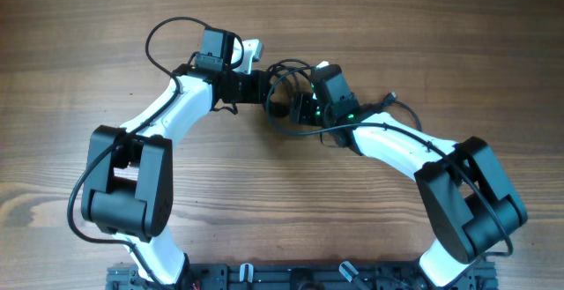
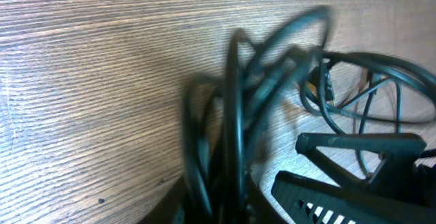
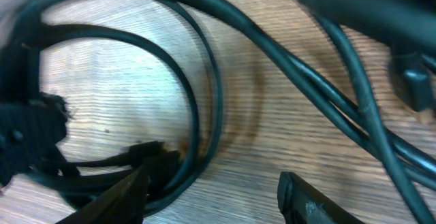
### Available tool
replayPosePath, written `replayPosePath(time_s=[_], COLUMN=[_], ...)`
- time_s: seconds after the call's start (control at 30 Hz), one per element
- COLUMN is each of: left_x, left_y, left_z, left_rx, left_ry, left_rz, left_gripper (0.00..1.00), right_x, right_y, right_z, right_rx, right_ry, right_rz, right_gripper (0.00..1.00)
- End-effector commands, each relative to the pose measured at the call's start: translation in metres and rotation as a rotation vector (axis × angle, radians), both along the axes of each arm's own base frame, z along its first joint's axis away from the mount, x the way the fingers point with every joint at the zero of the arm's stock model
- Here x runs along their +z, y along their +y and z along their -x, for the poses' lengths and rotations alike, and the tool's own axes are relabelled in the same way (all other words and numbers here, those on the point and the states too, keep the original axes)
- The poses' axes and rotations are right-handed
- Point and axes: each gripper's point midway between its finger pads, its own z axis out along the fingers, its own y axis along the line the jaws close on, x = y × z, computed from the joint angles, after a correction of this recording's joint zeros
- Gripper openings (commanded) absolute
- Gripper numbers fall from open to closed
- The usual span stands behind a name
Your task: Untangle cables
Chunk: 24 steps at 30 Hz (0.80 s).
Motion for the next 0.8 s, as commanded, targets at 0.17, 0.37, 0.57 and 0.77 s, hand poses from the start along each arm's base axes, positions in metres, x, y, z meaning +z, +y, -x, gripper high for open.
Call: replayPosePath(time_s=[0.17, 0.37, 0.57, 0.77], left_x=[0.012, 0.022, 0.007, -0.002], left_y=[0.004, 0.034, 0.069, 0.068], left_z=[0.001, -0.009, -0.02, -0.02], left_rx=[-0.007, 0.148, 0.321, 0.34], left_ry=[-0.015, 0.002, 0.044, 0.07], left_rz=[0.007, -0.021, -0.094, -0.088], left_gripper=[0.77, 0.76, 0.68, 0.66], right_x=[-0.002, -0.008, -0.005, -0.004], right_y=[0.017, 0.01, 0.005, 0.005], right_z=[0.004, 0.0, -0.01, -0.01], right_rx=[0.026, 0.008, -0.028, -0.028], right_ry=[0.035, 0.018, -0.032, -0.032], right_rz=[-0.086, -0.042, -0.021, -0.022], right_gripper=[0.63, 0.63, 0.59, 0.59])
